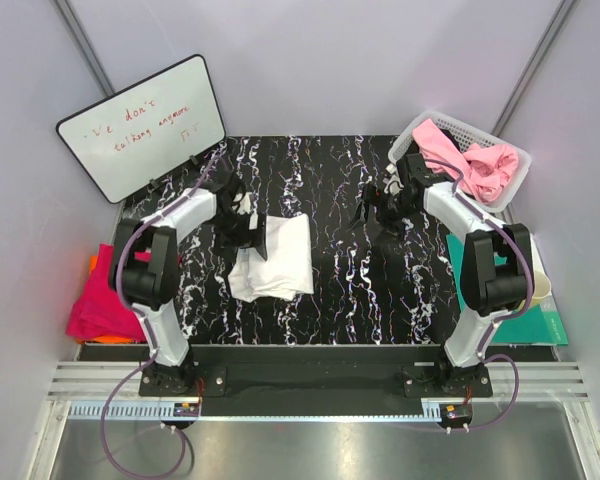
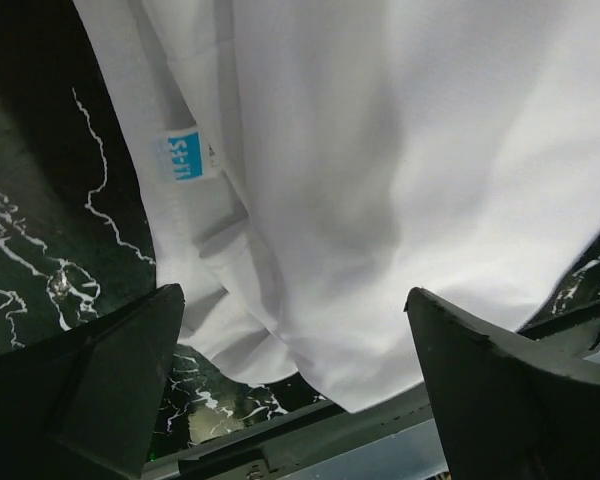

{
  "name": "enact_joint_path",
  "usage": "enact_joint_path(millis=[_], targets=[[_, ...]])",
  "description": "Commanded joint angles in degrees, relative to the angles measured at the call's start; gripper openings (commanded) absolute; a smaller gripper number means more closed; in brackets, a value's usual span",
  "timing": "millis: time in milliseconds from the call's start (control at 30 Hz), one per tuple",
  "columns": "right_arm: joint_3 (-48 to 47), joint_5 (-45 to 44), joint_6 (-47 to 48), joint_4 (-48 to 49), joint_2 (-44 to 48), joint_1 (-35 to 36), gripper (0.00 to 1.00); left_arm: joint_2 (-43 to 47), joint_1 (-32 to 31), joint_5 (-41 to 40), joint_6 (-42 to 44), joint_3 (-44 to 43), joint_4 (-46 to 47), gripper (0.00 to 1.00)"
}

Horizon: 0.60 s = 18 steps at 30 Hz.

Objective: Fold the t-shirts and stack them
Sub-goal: Smooth out wrinkles on the folded tshirt, then put the neatly folded tshirt into the corner of the board with the left arm

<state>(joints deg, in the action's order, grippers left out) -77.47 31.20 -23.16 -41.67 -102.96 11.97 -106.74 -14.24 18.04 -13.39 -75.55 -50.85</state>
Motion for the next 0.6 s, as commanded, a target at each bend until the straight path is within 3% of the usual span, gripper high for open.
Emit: enact_joint_path(millis=[0,267,567], targets=[[-1.37,2.2,1.36,1.06,-0.31,-0.19,1.0,7.41,0.79,0.76,-2.43,2.85,5.4,0.99],[-1.63,3.16,2.06,0.98,-0.84,-0.19,1.0,6.64,3.95,4.45,-7.44,12.34,13.49,0.99],[-2.42,3.6,3.38,0.1,-1.19,-0.19,1.0,1.54,4.13,5.42,-7.97,10.08,15.52,0.99]])
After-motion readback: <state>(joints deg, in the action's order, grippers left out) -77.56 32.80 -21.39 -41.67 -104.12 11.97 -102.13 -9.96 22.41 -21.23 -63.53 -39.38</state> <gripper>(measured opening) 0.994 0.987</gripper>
